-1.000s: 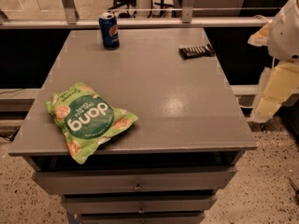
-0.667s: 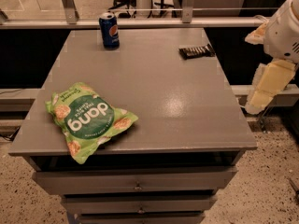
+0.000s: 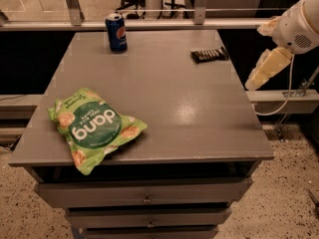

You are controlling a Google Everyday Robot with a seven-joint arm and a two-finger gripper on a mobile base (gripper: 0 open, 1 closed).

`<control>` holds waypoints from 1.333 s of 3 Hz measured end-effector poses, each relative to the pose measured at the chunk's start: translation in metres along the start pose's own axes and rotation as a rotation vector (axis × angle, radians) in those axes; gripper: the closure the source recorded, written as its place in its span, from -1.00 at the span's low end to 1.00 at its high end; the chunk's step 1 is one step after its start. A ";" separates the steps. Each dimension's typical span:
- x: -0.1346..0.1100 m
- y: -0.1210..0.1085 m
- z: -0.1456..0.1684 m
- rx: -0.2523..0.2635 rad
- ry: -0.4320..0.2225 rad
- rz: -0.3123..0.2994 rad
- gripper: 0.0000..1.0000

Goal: Move rxbar chocolate near green rice chip bag

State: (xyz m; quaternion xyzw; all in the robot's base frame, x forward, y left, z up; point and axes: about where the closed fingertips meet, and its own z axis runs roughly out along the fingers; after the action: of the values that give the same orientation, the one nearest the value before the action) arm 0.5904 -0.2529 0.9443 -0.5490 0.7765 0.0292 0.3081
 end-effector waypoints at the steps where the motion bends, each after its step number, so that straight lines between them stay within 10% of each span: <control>1: 0.000 0.000 0.000 0.000 0.000 0.000 -1.00; 4: -0.027 -0.107 0.094 0.080 -0.252 0.266 -1.00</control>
Offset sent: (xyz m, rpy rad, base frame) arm 0.1056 0.0027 -0.0170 0.1888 -0.0940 -0.1206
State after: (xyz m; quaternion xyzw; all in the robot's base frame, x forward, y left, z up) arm 0.7314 -0.2371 0.9133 -0.4207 0.7981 0.1073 0.4177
